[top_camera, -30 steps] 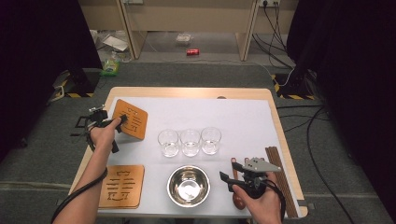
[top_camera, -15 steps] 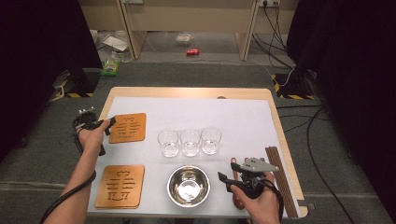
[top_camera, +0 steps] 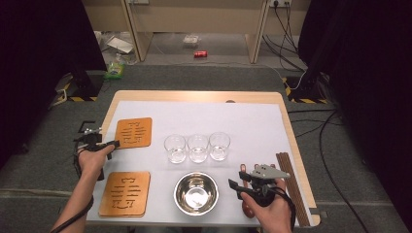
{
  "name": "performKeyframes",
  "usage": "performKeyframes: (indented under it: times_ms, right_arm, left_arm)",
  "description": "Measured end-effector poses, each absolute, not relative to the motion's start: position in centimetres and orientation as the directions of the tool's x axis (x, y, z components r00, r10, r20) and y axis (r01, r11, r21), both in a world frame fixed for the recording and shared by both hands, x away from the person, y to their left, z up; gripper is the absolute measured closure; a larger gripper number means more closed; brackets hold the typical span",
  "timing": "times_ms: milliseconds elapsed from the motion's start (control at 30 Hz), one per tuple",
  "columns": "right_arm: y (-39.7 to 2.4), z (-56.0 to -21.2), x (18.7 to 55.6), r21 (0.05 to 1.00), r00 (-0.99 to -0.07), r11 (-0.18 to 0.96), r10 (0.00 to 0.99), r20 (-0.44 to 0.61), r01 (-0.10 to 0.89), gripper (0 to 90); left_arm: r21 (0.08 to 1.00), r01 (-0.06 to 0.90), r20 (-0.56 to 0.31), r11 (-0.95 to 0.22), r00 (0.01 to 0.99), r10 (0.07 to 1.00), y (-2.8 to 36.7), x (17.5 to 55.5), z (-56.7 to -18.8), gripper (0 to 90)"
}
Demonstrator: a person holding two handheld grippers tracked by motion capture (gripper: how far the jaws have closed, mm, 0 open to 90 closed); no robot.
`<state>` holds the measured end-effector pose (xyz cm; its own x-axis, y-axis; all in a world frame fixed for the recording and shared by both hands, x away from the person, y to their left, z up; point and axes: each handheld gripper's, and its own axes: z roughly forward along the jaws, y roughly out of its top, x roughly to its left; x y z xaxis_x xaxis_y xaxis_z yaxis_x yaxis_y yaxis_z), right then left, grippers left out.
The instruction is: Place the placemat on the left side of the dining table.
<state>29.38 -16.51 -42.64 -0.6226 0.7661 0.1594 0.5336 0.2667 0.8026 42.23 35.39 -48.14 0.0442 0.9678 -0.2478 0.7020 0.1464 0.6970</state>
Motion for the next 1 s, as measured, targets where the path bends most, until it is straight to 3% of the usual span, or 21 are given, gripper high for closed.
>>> performKeyframes:
  times_ms: [300,1000]
  right_arm:
    - [-16.5,-42.5,29.5,0.807,-0.624,0.263,0.765,0.16,0.529,48.6]
    - [-16.7,-43.0,29.6,0.801,-0.622,0.26,0.765,0.17,0.539,47.8]
  left_arm:
    - [0.684,0.722,-0.192,0.106,0.037,0.981,34.6,42.5,-49.2,86.8]
    - [0.688,0.715,-0.17,0.126,-0.011,0.985,34.8,43.9,-49.2,86.3]
